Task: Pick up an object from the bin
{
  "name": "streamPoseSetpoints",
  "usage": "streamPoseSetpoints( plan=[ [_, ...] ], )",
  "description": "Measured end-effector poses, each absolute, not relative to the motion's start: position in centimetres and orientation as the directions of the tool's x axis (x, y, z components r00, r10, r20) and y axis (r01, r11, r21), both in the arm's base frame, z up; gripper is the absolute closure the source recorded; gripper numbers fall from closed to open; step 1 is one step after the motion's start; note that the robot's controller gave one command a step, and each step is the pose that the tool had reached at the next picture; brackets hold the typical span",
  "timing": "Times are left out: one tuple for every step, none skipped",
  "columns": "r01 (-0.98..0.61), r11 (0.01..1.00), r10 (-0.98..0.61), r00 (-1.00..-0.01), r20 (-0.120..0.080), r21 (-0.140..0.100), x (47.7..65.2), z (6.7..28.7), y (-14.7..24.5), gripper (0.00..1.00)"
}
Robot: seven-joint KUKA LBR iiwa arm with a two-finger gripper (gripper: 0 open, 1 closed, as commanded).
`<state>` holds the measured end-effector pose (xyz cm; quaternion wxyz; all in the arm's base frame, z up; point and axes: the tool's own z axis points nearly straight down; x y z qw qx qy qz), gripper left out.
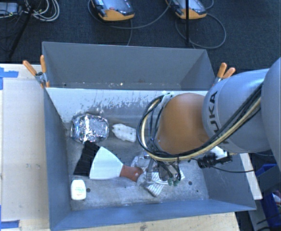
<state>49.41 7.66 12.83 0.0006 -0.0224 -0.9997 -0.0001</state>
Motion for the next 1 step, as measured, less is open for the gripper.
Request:
streamPoseSetpoints(
  plan=[
    [0.045,0.999,0.045,-0.999,0.002,0.0,49.41,13.88,7.66,1.0]
  ],
)
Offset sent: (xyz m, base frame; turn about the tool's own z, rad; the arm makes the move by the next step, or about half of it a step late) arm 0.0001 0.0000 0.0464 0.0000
